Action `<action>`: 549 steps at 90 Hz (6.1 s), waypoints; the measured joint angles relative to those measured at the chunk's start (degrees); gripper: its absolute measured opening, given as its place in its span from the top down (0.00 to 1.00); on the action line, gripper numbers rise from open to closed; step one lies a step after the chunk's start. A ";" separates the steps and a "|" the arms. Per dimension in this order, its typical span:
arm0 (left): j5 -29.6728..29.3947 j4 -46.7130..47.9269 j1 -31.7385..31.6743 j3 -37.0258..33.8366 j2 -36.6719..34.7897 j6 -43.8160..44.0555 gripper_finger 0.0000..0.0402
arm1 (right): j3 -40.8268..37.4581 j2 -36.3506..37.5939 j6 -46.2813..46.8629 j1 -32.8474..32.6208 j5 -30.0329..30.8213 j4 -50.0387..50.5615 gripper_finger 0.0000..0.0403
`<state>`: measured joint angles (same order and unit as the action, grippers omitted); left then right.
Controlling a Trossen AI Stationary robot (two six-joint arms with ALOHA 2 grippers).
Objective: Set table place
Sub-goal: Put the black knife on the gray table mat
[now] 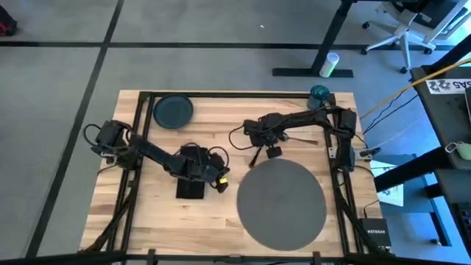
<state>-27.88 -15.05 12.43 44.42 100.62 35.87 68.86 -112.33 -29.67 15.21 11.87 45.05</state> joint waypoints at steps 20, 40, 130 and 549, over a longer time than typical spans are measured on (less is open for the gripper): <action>0.47 -0.02 -2.05 0.00 0.00 -1.80 1.00 | 0.00 -0.04 -0.82 0.10 -3.05 -5.62 1.00; 2.21 2.90 -4.77 0.00 -0.95 -1.37 1.00 | 0.04 -0.11 -1.45 0.10 -6.46 -9.14 1.00; 18.94 -20.11 -19.03 -20.63 -9.96 16.56 1.00 | 0.04 -0.52 1.24 -0.73 -19.42 -26.42 1.00; 29.89 -7.17 -26.91 6.25 11.72 -7.31 1.00 | -19.23 -1.14 54.01 7.75 -37.43 -65.17 0.86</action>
<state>2.01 -22.22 -14.48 50.68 112.33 28.56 49.63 -113.47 24.34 22.96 -25.56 -20.12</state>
